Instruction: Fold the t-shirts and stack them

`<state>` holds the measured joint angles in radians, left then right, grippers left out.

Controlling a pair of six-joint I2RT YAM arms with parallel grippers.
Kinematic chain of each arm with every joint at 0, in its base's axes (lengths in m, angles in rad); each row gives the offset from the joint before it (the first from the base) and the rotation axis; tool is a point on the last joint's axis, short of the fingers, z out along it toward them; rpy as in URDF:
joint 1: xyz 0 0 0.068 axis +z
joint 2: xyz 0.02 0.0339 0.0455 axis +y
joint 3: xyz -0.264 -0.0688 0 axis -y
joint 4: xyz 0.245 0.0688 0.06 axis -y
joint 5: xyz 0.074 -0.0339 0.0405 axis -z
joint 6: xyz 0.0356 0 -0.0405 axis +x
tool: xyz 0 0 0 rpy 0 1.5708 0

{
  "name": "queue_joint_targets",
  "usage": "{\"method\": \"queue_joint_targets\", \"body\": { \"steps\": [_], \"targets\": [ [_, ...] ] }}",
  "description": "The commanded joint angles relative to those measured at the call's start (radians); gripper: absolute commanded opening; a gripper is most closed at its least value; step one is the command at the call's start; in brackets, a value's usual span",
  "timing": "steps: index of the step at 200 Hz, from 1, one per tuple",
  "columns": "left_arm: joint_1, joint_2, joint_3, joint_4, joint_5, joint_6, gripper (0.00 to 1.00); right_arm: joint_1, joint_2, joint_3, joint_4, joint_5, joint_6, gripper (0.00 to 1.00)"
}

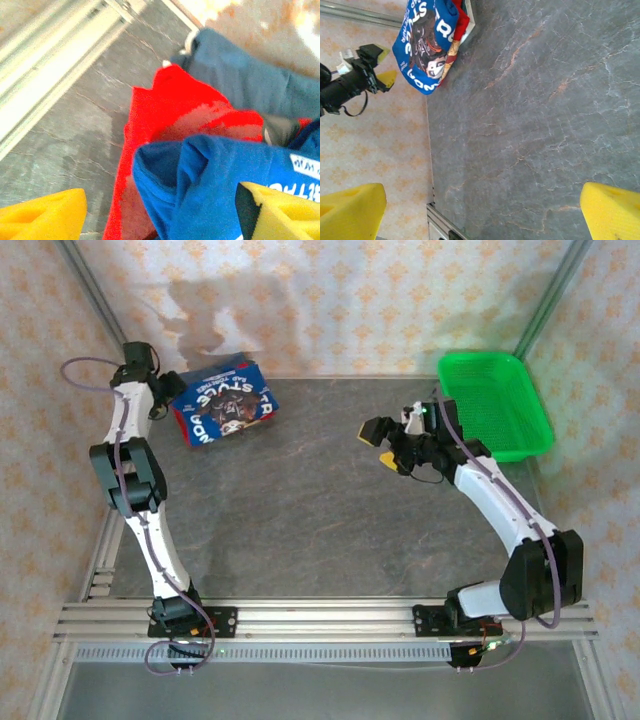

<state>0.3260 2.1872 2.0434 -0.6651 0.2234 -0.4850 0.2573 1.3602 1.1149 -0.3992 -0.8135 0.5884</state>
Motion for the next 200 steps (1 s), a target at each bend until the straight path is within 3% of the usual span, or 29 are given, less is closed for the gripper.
{"method": "queue_joint_targets", "body": {
  "steps": [1, 23, 72, 120, 157, 184, 200],
  "targets": [
    [0.019, -0.133, 0.007, 0.017, -0.052, -0.094, 0.80, -0.021, -0.073, 0.049, -0.093, 0.040, -0.095, 0.99],
    [0.022, -0.265, -0.088, 0.077, -0.018, -0.100, 0.80, -0.072, -0.127, 0.056, -0.169, 0.096, -0.163, 0.99],
    [-0.003, -0.705, -0.600, 0.302, -0.004, -0.123, 0.83, -0.269, -0.217, 0.005, -0.201, 0.148, -0.245, 0.99],
    [-0.141, -1.041, -0.994, 0.286, -0.154, 0.001, 1.00, -0.306, -0.223, -0.064, -0.174, 0.447, -0.337, 0.99],
    [-0.202, -1.202, -1.279, 0.356, -0.288, -0.005, 1.00, -0.334, -0.240, -0.231, 0.026, 0.696, -0.332, 0.99],
    [-0.280, -1.261, -1.482, 0.592, -0.435, 0.074, 1.00, -0.334, -0.237, -0.434, 0.289, 0.825, -0.354, 1.00],
    [-0.296, -1.248, -1.586, 0.763, -0.433, 0.141, 1.00, -0.333, -0.229, -0.552, 0.452, 0.870, -0.385, 0.99]
  ]
}}
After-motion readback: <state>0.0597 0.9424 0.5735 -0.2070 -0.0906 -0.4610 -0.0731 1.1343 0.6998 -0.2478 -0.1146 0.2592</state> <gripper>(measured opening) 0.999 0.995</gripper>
